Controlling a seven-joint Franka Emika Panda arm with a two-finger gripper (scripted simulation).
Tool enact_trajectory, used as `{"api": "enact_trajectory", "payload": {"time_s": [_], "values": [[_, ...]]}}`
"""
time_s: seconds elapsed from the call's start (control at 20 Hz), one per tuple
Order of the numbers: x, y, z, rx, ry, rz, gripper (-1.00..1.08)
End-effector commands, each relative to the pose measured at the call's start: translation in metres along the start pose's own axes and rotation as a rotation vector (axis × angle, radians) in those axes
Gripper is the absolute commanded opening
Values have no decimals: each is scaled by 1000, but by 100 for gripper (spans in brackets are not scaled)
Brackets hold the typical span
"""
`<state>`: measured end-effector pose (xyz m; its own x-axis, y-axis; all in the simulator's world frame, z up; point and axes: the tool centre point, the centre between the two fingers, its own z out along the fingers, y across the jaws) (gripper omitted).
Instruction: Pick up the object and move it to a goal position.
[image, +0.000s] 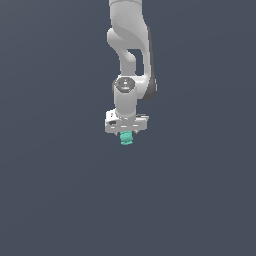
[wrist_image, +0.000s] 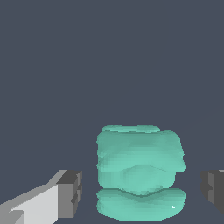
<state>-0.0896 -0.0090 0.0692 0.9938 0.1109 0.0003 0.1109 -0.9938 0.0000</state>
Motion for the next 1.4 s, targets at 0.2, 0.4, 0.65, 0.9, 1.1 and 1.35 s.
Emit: {"api": "enact_trajectory", "payload": {"time_s": [0.2, 0.4, 0.65, 0.9, 1.1, 1.35], "values": [[-1, 0, 25, 0, 0, -1, 100], [-1, 0, 29, 0, 0, -1, 100], [-1, 0, 29, 0, 0, -1, -100], [-1, 0, 29, 0, 0, -1, -100], [-1, 0, 26, 0, 0, -1, -100], [-3, 1, 11, 0, 0, -1, -100]]}}
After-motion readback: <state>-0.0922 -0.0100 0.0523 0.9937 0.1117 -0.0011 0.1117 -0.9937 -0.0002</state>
